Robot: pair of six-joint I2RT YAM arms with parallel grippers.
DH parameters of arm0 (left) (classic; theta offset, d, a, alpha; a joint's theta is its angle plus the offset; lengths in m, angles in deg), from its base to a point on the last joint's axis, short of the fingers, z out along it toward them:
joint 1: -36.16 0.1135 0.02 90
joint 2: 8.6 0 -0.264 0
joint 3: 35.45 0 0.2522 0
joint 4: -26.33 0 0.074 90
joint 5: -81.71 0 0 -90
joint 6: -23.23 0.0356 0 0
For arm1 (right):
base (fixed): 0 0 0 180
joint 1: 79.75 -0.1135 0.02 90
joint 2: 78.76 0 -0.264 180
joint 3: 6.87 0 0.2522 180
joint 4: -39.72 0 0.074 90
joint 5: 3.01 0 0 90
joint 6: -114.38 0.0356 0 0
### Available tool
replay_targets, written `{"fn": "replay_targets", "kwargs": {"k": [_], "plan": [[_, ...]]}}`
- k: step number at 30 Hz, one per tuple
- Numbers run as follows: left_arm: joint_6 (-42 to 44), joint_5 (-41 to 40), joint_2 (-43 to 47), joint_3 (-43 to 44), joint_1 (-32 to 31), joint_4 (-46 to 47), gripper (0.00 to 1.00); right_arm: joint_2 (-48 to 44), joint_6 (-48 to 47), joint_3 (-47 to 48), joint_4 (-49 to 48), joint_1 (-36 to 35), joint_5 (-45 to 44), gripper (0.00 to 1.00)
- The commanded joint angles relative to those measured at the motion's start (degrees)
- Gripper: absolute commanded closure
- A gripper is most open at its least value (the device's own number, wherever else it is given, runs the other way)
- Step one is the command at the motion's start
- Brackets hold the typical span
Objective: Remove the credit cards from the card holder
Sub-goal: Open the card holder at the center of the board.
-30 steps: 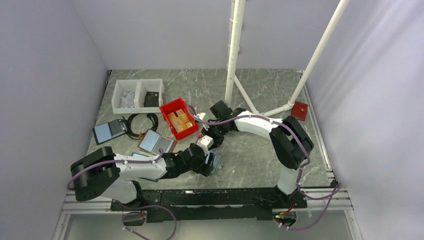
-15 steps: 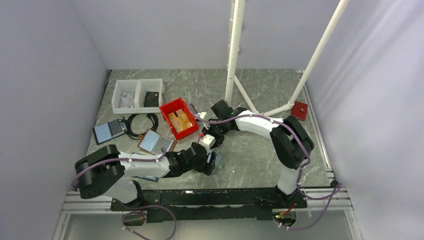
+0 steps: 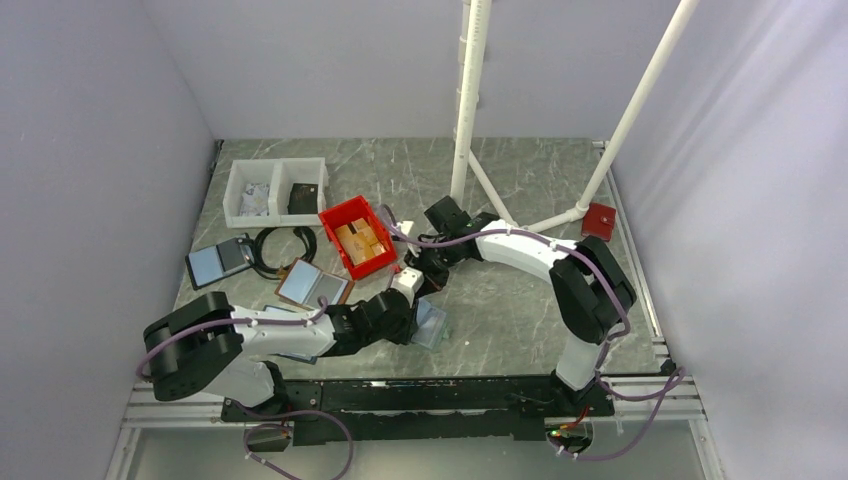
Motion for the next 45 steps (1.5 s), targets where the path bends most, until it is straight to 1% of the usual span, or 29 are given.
{"fn": "replay_targets", "kwargs": {"k": [1, 7, 12, 17, 20, 24, 28, 31, 36, 40, 45], "plan": [[-2.3, 2.9, 1.7, -2.9, 0.0, -1.8, 0.7, -3.5, -1.6, 1.2, 0.4, 1.9, 2.3, 0.98], [-7.5, 6.1, 4.8, -7.4, 1.4, 1.6, 0.75, -5.7, -3.5, 0.6, 1.3, 2.2, 4.0, 0.98], [-14.3, 10.3, 9.2, -13.3, 4.6, 7.0, 0.76, -8.6, -7.4, -0.7, 2.4, 2.0, 5.8, 0.97], [-21.0, 12.3, 13.4, -18.0, 6.7, 11.2, 0.75, -12.9, -14.7, -4.0, 3.8, 1.0, 10.2, 0.96], [-24.2, 12.7, 15.4, -19.7, 7.3, 12.8, 0.74, -14.4, -22.1, -6.6, 5.1, -0.7, 12.9, 0.95], [-28.1, 13.3, 17.4, -21.8, 8.0, 15.1, 0.73, -13.8, -29.5, -8.9, 6.2, -2.9, 12.9, 0.94], [-31.2, 14.5, 18.0, -23.5, 8.3, 17.3, 0.72, -13.0, -35.3, -11.1, 5.6, -5.5, 10.7, 0.94], [-33.3, 15.2, 17.5, -24.6, 8.4, 18.9, 0.72, -13.7, -36.1, -14.0, 0.3, -8.0, 5.2, 0.94], [-34.8, 15.8, 16.8, -26.1, 8.5, 21.9, 0.71, -10.4, -31.7, -14.4, -6.0, -10.6, -4.7, 0.95], [-34.3, 16.2, 17.3, -26.1, 8.6, 21.8, 0.68, -8.0, -28.6, -13.8, -9.1, -12.6, -8.5, 0.95], [-33.5, 16.5, 18.8, -26.4, 8.8, 21.2, 0.62, -4.5, -24.8, -11.9, -10.5, -13.9, -11.4, 0.96]]}}
